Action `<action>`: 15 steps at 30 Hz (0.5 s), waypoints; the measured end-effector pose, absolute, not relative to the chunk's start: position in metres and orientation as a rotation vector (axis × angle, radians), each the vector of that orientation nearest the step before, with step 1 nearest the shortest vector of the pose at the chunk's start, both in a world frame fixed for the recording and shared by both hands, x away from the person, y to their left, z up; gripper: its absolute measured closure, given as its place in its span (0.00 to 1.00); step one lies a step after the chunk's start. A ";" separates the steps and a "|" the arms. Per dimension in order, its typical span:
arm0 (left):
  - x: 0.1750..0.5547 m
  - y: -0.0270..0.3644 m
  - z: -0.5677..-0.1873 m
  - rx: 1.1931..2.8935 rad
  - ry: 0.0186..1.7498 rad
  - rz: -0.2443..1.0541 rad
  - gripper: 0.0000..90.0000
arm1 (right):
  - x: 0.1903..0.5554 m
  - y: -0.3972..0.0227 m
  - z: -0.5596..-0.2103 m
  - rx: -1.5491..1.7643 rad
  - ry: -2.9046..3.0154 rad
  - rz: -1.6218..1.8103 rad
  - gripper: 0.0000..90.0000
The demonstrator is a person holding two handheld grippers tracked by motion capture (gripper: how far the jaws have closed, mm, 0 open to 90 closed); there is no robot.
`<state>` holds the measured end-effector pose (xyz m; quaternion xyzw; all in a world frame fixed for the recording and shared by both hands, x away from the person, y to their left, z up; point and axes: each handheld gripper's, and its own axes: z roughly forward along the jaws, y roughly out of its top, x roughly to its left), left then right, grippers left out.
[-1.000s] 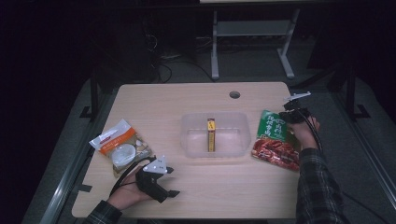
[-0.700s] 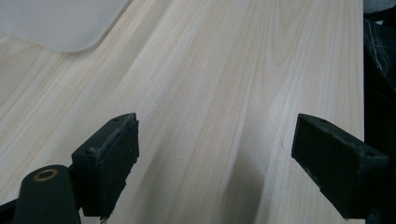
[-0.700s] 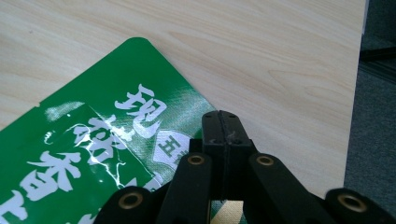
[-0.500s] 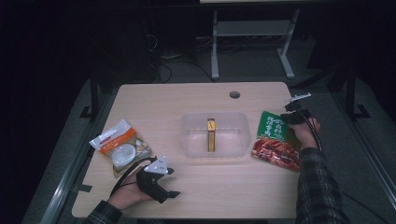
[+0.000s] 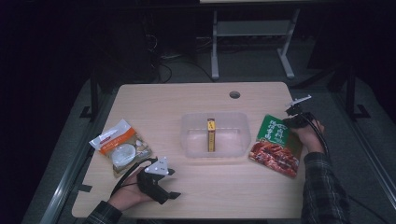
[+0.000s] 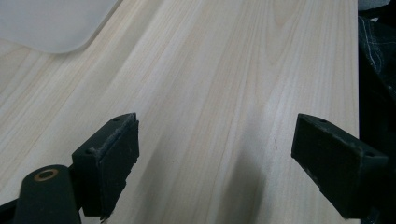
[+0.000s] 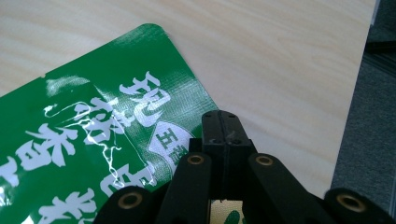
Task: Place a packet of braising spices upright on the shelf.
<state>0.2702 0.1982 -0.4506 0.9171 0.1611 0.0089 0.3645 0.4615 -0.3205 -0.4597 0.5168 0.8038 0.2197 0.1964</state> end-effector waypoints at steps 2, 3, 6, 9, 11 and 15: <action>0.270 0.198 -0.450 2.359 0.412 0.023 0.16 | 0.454 -0.322 -0.460 1.447 2.259 0.632 1.00; 0.270 0.197 -0.450 2.361 0.406 0.024 0.16 | 0.448 -0.324 -0.459 1.440 2.273 0.638 1.00; 0.270 0.196 -0.450 2.360 0.408 0.023 0.16 | 0.440 -0.326 -0.459 1.435 2.286 0.645 1.00; 0.269 0.195 -0.450 2.364 0.397 0.024 0.16 | 0.425 -0.326 -0.458 1.403 2.323 0.630 1.00; 0.269 0.194 -0.450 2.362 0.398 0.023 0.16 | 0.418 -0.327 -0.457 1.398 2.334 0.631 1.00; 0.269 0.192 -0.450 2.363 0.391 0.019 0.16 | 0.407 -0.328 -0.457 1.395 2.341 0.639 1.00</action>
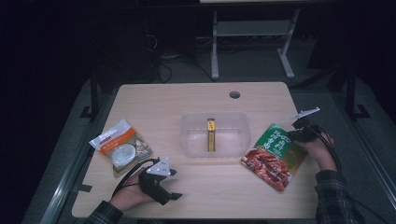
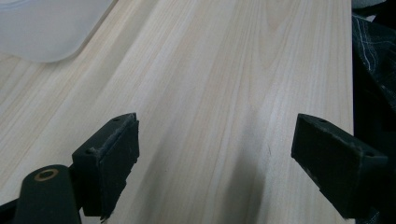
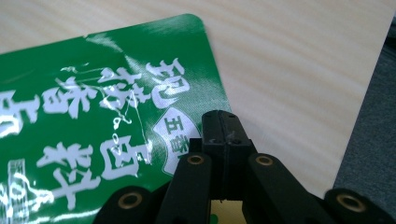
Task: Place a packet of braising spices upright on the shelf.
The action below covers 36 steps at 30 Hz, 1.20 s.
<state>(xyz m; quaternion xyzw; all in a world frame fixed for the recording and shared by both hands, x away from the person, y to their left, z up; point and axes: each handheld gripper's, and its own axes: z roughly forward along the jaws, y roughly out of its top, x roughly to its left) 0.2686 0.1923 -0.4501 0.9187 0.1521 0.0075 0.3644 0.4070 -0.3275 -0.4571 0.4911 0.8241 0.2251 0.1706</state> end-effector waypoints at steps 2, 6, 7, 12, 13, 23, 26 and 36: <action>0.269 0.191 -0.450 2.366 0.382 0.017 0.16 | 0.394 -0.329 -0.457 1.388 2.349 0.643 1.00; 0.268 0.189 -0.450 2.365 0.383 0.015 0.16 | 0.378 -0.331 -0.456 1.375 2.367 0.647 1.00; 0.268 0.189 -0.450 2.366 0.379 0.016 0.16 | 0.378 -0.331 -0.456 1.375 2.367 0.647 1.00; 0.268 0.190 -0.449 2.364 0.376 0.019 0.16 | 0.361 -0.331 -0.456 1.361 2.390 0.648 1.00; 0.268 0.190 -0.449 2.363 0.377 0.019 0.16 | 0.358 -0.331 -0.456 1.355 2.397 0.648 1.00; 0.267 0.190 -0.449 2.364 0.367 0.022 0.16 | 0.330 -0.317 -0.453 1.281 2.468 0.627 1.00; 0.267 0.190 -0.448 2.355 0.371 0.025 0.16 | 0.318 -0.309 -0.452 1.240 2.515 0.620 1.00; 0.268 0.190 -0.449 2.357 0.368 0.026 0.16 | 0.297 -0.286 -0.451 1.127 2.607 0.650 1.00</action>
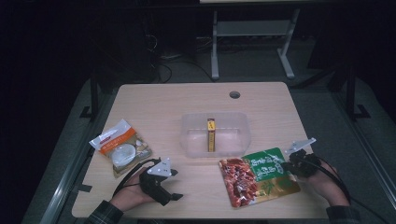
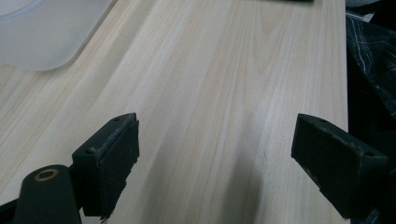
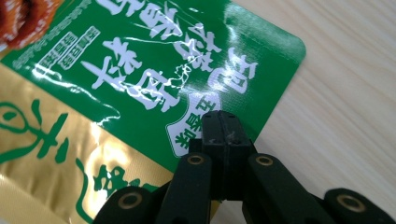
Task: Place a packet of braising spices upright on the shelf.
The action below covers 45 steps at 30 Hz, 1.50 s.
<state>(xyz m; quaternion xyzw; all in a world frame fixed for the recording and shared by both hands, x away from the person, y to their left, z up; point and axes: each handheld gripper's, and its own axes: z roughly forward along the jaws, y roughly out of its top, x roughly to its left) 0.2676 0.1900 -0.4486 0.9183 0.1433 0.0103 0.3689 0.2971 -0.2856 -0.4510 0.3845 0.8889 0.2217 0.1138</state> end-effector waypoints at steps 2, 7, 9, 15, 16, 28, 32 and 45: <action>0.268 0.190 -0.449 2.357 0.367 0.027 0.16 | 0.294 -0.280 -0.451 1.099 2.627 0.668 1.00; 0.268 0.190 -0.449 2.357 0.369 0.027 0.16 | 0.291 -0.271 -0.451 1.052 2.664 0.697 1.00; 0.268 0.190 -0.449 2.359 0.371 0.026 0.16 | 0.290 -0.266 -0.451 1.021 2.694 0.723 1.00; 0.268 0.191 -0.449 2.354 0.379 0.022 0.16 | 0.287 -0.253 -0.452 0.943 2.754 0.765 1.00; 0.267 0.191 -0.449 2.354 0.382 0.019 0.16 | 0.284 -0.247 -0.452 0.915 2.769 0.770 1.00; 0.267 0.191 -0.449 2.351 0.383 0.022 0.16 | 0.272 -0.206 -0.453 0.702 2.840 0.831 1.00; 0.268 0.191 -0.448 2.347 0.385 0.022 0.16 | 0.269 -0.194 -0.453 0.653 2.861 0.841 1.00; 0.269 0.190 -0.447 2.328 0.389 0.020 0.16 | 0.267 -0.160 -0.455 0.522 2.878 0.881 1.00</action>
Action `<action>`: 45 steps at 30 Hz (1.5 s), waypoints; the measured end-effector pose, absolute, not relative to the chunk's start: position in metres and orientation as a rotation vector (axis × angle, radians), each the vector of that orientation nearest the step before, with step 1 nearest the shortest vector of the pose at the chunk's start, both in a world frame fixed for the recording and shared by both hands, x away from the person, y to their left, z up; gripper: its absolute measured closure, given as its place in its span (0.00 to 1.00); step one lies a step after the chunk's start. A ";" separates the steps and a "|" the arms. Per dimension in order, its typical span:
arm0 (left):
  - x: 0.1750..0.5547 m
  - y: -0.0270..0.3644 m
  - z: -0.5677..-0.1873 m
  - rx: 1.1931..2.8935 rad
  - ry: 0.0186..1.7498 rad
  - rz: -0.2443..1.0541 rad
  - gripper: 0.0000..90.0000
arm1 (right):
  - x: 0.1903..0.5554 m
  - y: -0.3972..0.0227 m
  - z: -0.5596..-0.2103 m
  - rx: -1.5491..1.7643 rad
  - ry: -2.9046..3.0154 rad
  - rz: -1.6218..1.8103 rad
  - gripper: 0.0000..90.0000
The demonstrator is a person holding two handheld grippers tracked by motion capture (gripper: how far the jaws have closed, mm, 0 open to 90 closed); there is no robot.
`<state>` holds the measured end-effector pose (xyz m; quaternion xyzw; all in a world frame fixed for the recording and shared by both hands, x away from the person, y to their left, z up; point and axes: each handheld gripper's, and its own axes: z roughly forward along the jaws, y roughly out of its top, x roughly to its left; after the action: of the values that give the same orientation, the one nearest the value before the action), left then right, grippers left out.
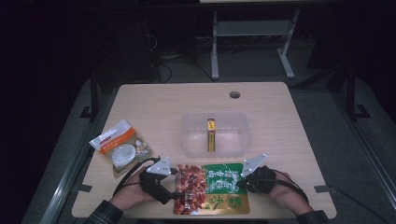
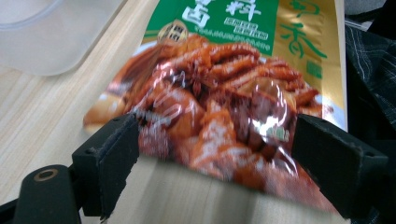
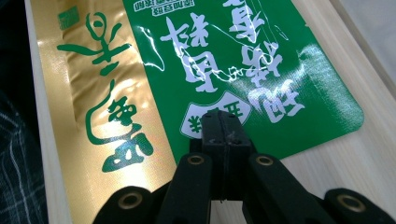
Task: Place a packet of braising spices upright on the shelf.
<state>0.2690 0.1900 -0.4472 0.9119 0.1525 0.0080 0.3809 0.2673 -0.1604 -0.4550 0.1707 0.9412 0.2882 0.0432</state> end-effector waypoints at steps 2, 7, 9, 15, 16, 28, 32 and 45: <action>0.269 0.190 -0.446 2.326 0.390 0.027 0.16 | 0.268 -0.155 -0.455 0.508 2.882 0.887 1.00; 0.270 0.190 -0.445 2.323 0.393 0.023 0.16 | 0.271 -0.140 -0.455 0.468 2.891 0.891 1.00; 0.270 0.190 -0.445 2.317 0.402 0.017 0.16 | 0.271 -0.139 -0.455 0.466 2.891 0.890 1.00; 0.270 0.190 -0.443 2.317 0.395 0.008 0.16 | 0.271 -0.140 -0.453 0.486 2.868 0.917 0.92; 0.270 0.190 -0.443 2.315 0.397 0.007 0.16 | 0.270 -0.142 -0.451 0.498 2.863 0.947 0.87; 0.275 0.182 -0.438 2.334 0.372 -0.005 0.16 | 0.264 -0.166 -0.444 0.747 2.808 1.087 0.68; 0.282 0.178 -0.437 2.336 0.357 0.003 0.19 | 0.261 -0.174 -0.446 0.790 2.775 1.080 0.66; 0.313 0.158 -0.449 2.357 0.310 -0.024 0.20 | 0.251 -0.185 -0.447 0.876 2.716 1.047 0.48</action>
<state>0.3126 0.1583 -0.4486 0.9199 0.1210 -0.0092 0.3730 0.2514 -0.1851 -0.4472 0.2877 0.8924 0.3439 0.0508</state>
